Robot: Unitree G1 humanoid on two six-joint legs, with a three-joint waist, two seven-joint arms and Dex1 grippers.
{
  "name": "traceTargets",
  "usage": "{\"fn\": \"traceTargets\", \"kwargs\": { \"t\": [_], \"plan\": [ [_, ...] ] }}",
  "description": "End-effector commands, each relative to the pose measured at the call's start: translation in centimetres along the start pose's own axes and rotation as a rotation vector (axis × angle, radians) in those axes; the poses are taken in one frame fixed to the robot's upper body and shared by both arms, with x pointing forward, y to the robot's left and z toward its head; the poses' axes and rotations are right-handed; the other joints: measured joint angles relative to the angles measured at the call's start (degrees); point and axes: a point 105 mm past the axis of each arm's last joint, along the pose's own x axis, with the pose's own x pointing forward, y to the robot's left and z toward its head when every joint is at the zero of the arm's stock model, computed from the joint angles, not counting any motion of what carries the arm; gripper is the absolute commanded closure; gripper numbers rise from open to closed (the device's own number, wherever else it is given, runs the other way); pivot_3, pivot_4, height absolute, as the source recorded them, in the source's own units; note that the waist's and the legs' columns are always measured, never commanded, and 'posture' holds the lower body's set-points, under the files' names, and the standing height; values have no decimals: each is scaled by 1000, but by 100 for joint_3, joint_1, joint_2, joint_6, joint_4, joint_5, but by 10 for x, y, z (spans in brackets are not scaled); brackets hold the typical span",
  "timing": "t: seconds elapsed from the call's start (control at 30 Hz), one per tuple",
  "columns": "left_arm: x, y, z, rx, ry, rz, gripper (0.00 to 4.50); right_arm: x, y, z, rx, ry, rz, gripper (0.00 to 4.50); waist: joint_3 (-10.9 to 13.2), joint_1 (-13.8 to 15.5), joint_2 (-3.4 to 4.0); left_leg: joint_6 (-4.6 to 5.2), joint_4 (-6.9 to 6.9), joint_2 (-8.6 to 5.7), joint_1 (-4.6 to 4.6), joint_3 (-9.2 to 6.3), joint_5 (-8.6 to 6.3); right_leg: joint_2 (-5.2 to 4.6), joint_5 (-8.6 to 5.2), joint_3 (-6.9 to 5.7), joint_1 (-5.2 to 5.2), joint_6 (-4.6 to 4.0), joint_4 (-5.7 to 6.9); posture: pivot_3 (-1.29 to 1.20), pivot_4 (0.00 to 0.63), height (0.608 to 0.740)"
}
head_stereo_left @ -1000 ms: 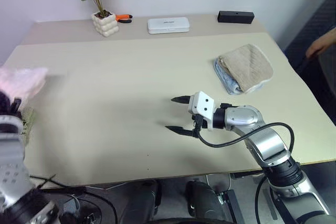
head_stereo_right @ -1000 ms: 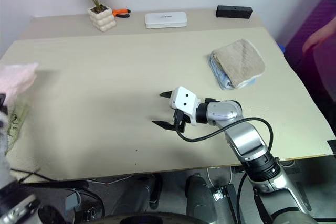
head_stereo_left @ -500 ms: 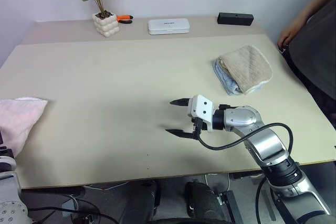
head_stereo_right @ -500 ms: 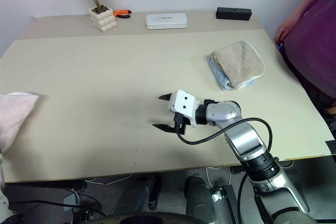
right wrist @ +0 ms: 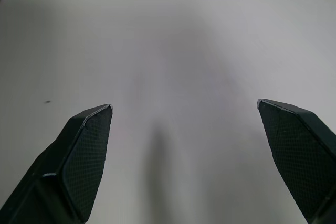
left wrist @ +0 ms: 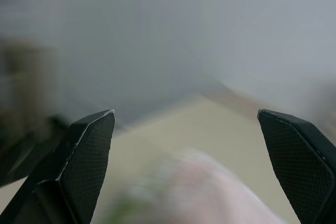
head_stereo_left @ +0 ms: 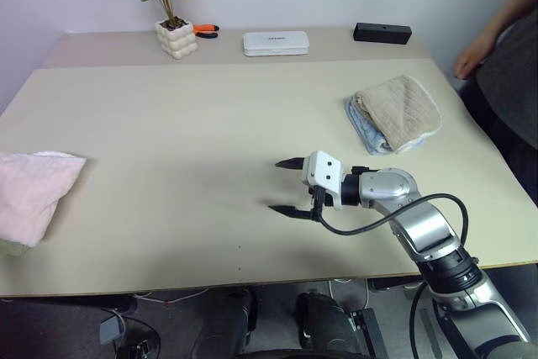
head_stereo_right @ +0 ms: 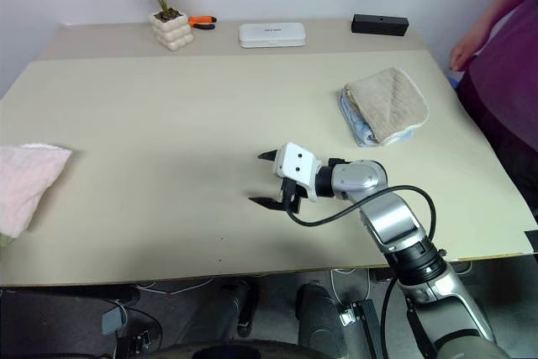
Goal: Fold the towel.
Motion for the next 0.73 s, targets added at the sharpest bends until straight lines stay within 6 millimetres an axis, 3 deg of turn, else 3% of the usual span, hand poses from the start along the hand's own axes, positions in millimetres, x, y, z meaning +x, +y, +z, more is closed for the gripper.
{"fn": "traceTargets", "kwargs": {
  "t": [0.03,0.13,0.2,0.37,0.5,0.73],
  "plan": [
    [-1,-52,-18,93,62,-204,58,-11,-19,6,6,-28,-88,0,-3,-39,-7,4,-4,0,-1,2,-2,1,1,3,-1,1,-6,0,150,740],
    [-11,-119,-49,229,141,-483,58,-28,-46,-6,128,-28,-270,0,-2,-110,-6,9,-26,1,-5,7,-5,2,5,12,-10,8,2,0,150,740],
    [-18,-140,-60,263,157,-578,58,-40,-54,-13,179,-22,-342,0,0,-94,-3,8,-36,2,-8,8,-2,1,11,14,-22,18,14,0,150,740],
    [-24,-159,-77,270,189,-705,58,-66,-61,-33,246,36,-489,0,0,-86,5,-5,-58,15,-7,4,6,11,4,10,-33,6,17,0,150,740],
    [-26,-161,-83,259,196,-747,58,-77,-60,-46,290,74,-554,0,3,-103,12,-6,-53,14,-7,7,6,10,3,12,-30,5,15,0,150,740],
    [-28,-163,-87,253,196,-761,58,-81,-65,-49,307,79,-584,0,6,-89,16,0,-49,14,-7,7,10,10,4,11,-28,6,15,0,150,740]
  ]
}}
